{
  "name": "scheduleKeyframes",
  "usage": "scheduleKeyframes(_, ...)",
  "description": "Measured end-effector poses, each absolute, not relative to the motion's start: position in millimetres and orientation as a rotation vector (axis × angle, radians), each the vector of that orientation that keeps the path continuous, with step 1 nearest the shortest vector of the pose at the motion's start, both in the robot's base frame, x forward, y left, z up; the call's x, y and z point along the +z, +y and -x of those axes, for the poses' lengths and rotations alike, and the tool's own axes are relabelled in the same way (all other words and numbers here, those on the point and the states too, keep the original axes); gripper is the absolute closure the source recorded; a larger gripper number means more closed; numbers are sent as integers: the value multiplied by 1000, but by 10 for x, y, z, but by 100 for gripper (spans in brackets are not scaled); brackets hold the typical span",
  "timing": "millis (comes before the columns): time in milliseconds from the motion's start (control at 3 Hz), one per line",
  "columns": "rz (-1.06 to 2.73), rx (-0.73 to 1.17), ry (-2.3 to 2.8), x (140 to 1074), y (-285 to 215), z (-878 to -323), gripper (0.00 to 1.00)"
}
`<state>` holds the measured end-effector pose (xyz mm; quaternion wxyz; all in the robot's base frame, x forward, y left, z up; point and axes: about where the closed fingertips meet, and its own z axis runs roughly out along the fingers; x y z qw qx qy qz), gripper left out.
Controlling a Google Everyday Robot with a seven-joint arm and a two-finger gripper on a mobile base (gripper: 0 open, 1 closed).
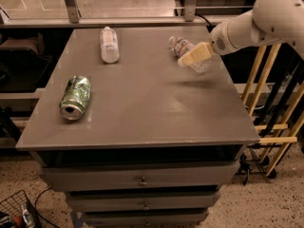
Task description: Move water bottle near green can
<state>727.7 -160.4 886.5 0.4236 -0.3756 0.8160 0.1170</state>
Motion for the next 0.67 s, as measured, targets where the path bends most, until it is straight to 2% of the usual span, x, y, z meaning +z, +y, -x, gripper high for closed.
scheduleKeyframes(333,947,319,2081,8602,-1619,-7459,0)
scheduleKeyframes(667,959,340,2123,8377,-1618,-7548,18)
